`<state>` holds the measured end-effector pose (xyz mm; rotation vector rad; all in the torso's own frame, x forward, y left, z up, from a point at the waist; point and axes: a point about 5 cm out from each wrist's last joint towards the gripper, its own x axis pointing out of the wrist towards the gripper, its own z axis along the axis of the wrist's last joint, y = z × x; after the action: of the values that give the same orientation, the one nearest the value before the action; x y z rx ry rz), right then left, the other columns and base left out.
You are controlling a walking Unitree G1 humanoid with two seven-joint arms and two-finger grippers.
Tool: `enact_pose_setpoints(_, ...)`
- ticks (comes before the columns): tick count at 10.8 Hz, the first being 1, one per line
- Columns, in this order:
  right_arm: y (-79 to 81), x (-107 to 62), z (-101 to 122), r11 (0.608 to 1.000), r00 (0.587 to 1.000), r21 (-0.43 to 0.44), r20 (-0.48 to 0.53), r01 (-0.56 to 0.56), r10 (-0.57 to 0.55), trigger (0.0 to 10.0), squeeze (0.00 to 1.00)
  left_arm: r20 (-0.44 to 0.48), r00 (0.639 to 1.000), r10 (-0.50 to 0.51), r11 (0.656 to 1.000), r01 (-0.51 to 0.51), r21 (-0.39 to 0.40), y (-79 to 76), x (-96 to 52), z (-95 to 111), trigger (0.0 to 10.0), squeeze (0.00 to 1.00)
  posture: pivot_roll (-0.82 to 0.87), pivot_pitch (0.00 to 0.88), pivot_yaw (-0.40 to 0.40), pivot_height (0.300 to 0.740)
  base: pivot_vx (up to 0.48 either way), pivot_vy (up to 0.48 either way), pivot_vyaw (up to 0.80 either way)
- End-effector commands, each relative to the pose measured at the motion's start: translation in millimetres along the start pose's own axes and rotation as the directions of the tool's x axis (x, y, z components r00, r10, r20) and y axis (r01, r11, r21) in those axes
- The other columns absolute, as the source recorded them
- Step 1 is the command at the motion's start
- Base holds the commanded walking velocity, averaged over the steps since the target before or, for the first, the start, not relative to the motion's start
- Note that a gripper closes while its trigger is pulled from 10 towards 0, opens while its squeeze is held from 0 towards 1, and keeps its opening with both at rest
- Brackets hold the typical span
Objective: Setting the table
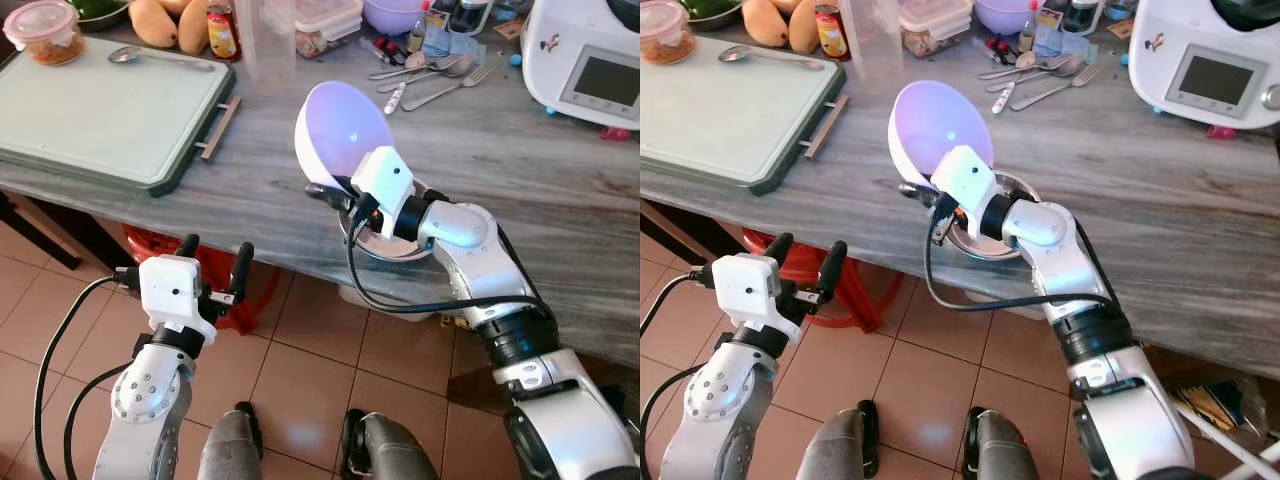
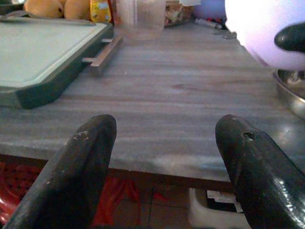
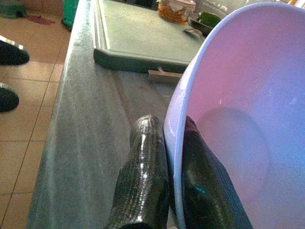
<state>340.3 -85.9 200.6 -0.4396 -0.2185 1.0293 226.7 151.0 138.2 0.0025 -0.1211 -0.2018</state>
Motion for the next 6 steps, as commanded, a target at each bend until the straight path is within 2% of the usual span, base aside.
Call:
enact_pose_setpoints(1,0.5,1.0,3,0.996,0.998,-0.061,0.005,-0.065,0.065,10.0,0.00,-0.010,1.000,-0.001,1.000,0.001,0.002,0.1,-3.8,1,10.0,0.00,0.05,0.259,0.003,0.740,0.000,0.000,0.00)
enact_pose_setpoints(2,-2.0,1.6,1,0.981,0.991,-0.142,-0.023,-0.133,0.131,10.0,0.00,-0.020,1.000,-0.005,1.000,0.005,0.007,1.9,-6.5,2,10.0,0.00,0.06,0.267,0.008,0.740,0.000,0.000,0.00)
enact_pose_setpoints(4,-9.8,5.0,2,0.971,0.990,-0.191,-0.038,-0.141,0.136,10.0,0.00,-0.027,1.000,-0.007,1.000,0.008,0.012,3.8,-8.8,2,10.0,0.00,0.07,0.276,0.016,0.740,0.000,0.000,0.00)
enact_pose_setpoints(6,-24.2,8.7,2,0.955,0.991,-0.265,-0.059,-0.135,0.123,10.0,0.00,-0.043,0.999,-0.007,1.000,0.008,0.010,3.9,-10.9,3,10.0,0.00,0.08,0.285,0.023,0.740,0.000,0.000,0.00)
